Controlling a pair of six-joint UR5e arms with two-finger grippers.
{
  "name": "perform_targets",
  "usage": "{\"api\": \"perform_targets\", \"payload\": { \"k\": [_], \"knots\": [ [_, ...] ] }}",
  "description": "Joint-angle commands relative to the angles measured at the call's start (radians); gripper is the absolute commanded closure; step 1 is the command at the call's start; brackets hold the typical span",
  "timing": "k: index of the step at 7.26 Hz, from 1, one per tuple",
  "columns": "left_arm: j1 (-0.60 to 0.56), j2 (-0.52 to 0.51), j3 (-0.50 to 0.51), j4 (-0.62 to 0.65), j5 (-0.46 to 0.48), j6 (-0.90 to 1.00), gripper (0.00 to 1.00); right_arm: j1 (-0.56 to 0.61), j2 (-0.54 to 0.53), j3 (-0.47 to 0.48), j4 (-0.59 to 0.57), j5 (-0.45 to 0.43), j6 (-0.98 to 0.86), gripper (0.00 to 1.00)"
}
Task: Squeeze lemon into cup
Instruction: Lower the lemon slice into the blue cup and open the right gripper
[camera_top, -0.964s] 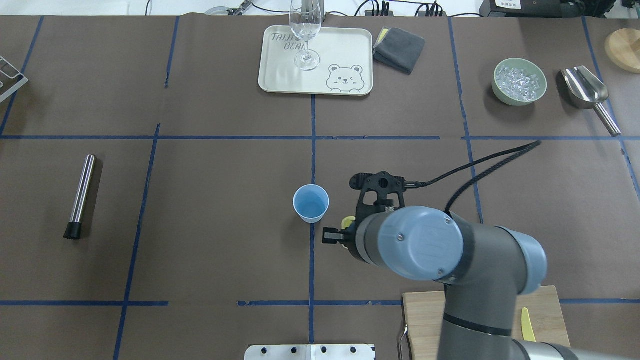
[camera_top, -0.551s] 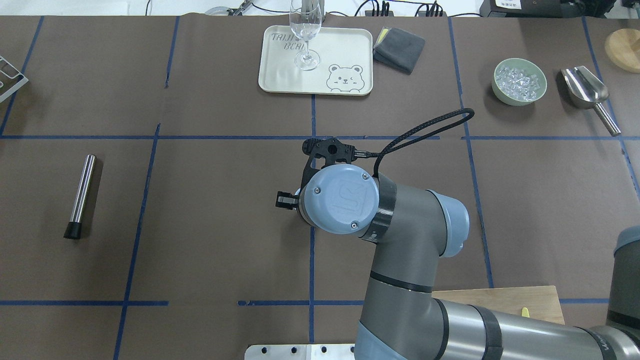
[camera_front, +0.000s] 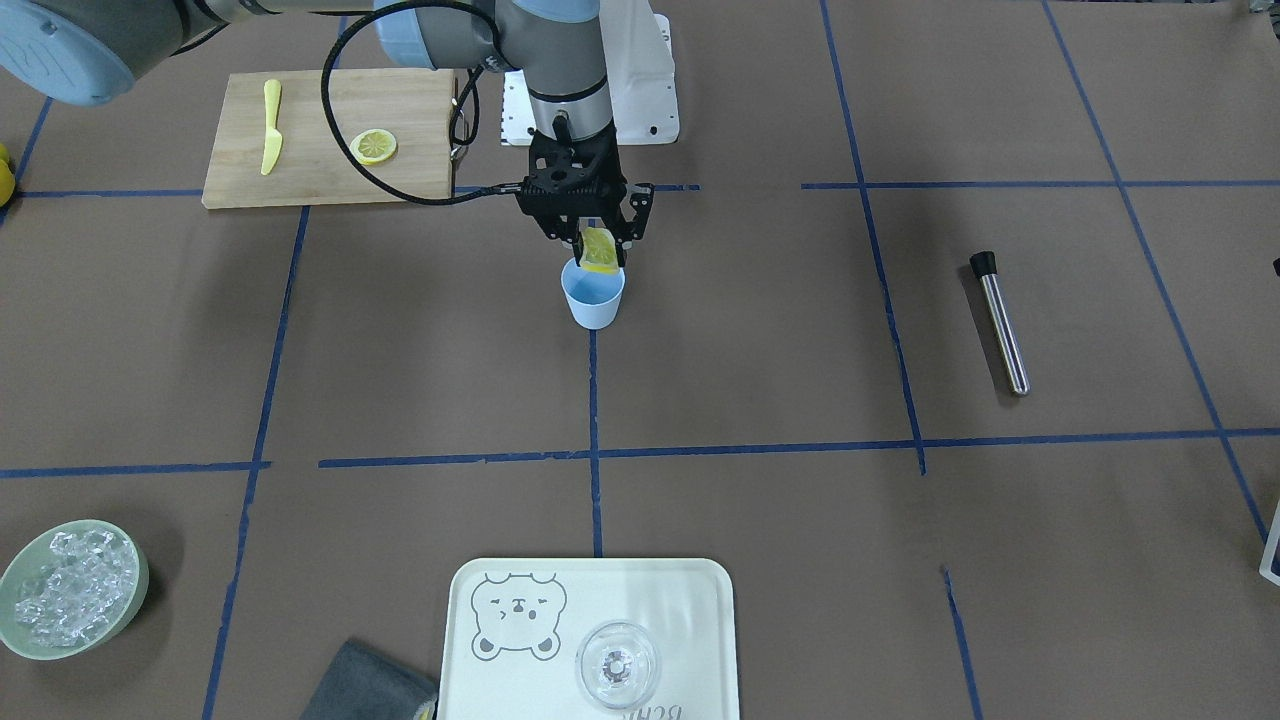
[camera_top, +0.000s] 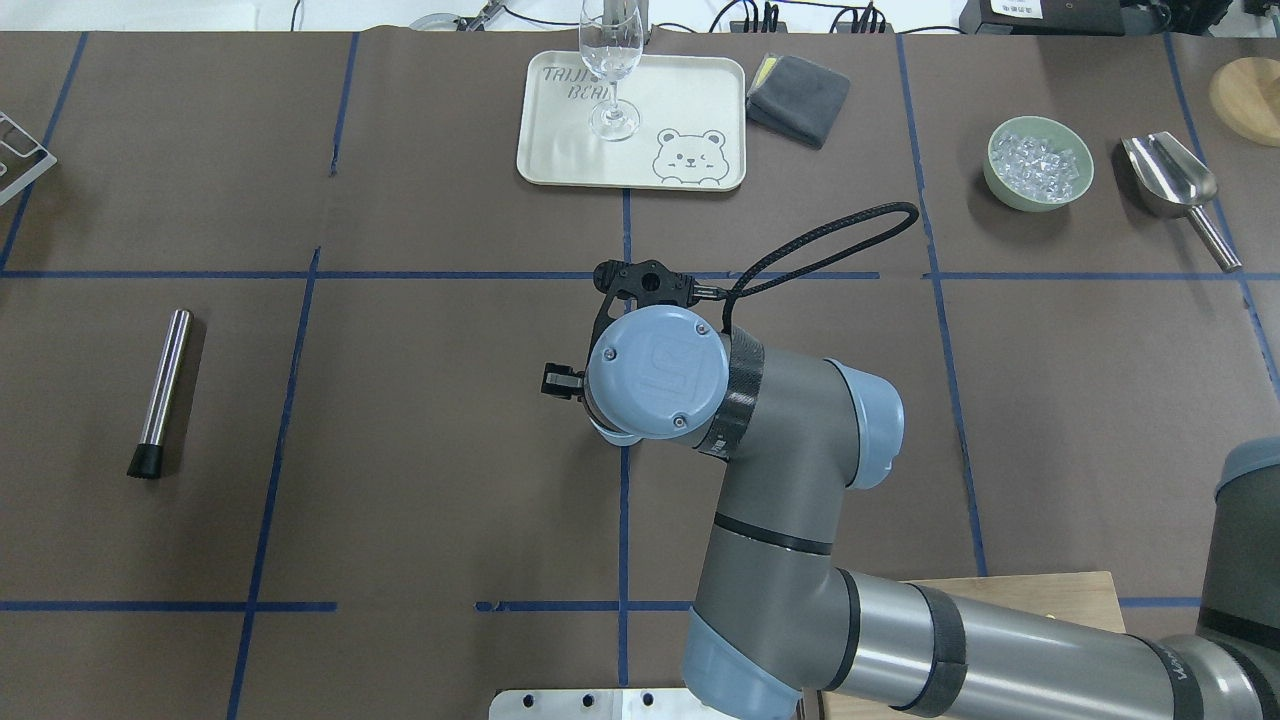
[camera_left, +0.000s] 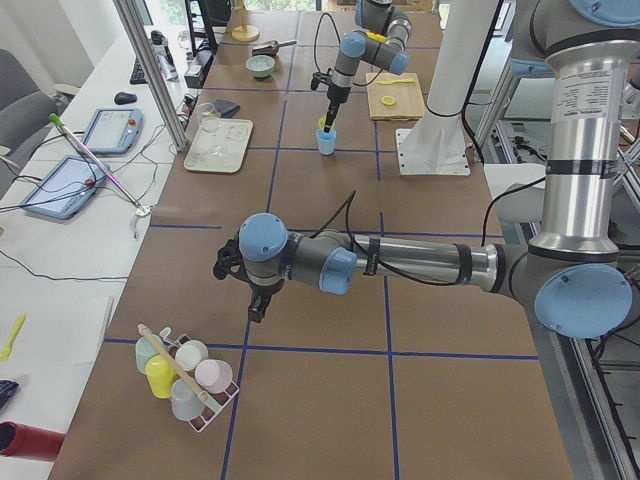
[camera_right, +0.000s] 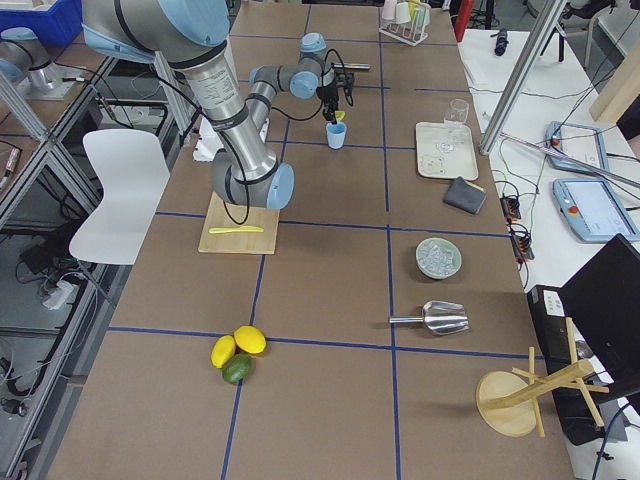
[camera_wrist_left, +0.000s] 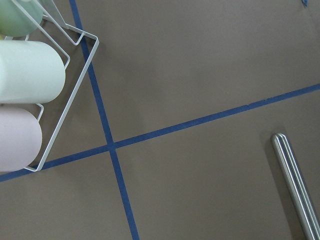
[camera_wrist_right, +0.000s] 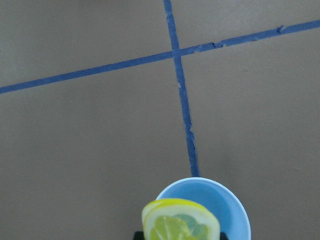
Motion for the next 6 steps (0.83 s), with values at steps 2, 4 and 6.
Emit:
{"api": "perform_targets", "payload": {
  "k": [2,4,6],
  "knots": [
    [0.0,0.001,-0.002,-0.001,-0.003,0.0,0.0,0.002,-0.005,-0.018,0.007,0.004,-0.001,0.44],
    [0.0,0.001,-0.002,-0.001,-0.003,0.0,0.0,0.002,-0.005,-0.019,0.007,0.004,-0.001,0.29],
    [0.001,-0.001,0.006,-0.001,-0.005,0.0,0.0,0.004,-0.005,-0.019,0.007,0.009,-0.007,0.16]
  ]
}}
